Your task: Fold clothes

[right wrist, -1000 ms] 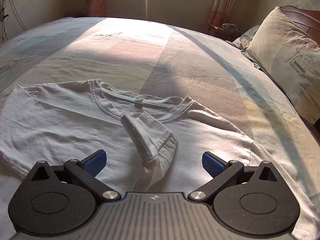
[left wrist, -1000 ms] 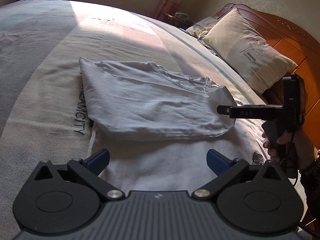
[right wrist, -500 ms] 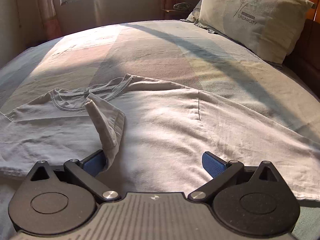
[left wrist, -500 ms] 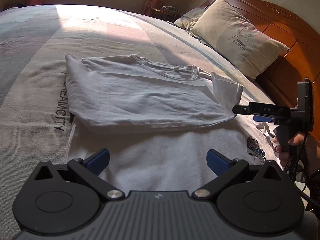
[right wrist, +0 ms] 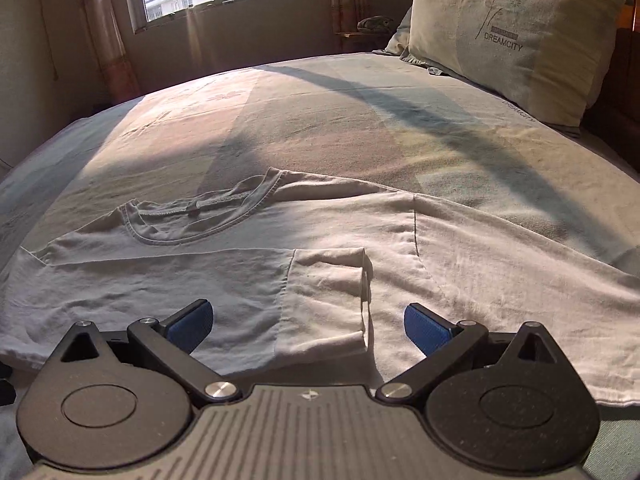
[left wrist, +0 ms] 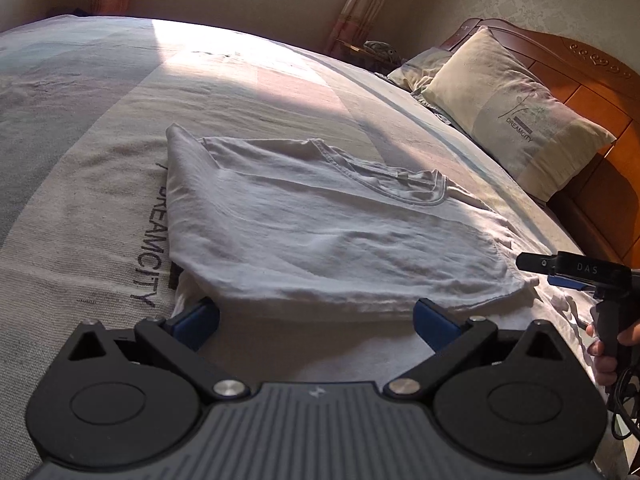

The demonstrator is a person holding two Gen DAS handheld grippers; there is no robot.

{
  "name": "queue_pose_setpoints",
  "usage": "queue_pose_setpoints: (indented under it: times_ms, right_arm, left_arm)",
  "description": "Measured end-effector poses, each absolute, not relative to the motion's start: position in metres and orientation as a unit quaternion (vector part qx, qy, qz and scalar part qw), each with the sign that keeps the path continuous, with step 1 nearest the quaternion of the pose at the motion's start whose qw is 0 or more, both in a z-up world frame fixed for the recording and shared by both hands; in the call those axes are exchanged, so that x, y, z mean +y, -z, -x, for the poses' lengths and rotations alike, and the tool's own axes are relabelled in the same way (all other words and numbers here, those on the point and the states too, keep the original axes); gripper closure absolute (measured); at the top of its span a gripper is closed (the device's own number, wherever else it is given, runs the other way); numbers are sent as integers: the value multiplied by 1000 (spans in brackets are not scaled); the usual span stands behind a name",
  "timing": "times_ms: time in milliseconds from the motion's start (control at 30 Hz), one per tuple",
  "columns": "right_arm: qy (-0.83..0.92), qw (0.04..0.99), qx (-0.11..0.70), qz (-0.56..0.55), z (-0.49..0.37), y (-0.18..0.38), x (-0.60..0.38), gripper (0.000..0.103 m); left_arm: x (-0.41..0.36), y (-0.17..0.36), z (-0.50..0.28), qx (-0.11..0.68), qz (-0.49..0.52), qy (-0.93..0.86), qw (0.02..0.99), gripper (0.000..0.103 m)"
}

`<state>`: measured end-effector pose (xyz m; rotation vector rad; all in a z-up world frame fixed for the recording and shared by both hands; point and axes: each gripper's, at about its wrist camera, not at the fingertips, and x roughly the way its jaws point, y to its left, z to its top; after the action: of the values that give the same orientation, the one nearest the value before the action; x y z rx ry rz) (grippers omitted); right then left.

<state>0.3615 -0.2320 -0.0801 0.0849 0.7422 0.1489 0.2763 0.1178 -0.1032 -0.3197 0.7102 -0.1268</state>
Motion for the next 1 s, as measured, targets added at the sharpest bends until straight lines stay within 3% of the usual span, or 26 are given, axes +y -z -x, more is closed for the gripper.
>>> queue_pose_setpoints:
  times_ms: [200, 433, 767, 1000]
  right_arm:
    - [-63, 924, 376, -35, -349, 95, -248, 0]
    - [-74, 928, 363, -45, -334, 85, -247, 0]
    - [-109, 935, 335, -38, -314, 65, -234, 0]
    - [-110, 937, 330, -31, -308, 62, -240, 0]
  left_arm:
    - [134, 103, -263, 317, 174, 26, 932, 1]
    - [125, 105, -275, 353, 195, 104, 909, 1]
    - [119, 102, -293, 268, 194, 33, 943, 1]
    - [132, 103, -260, 307, 165, -15, 937, 1]
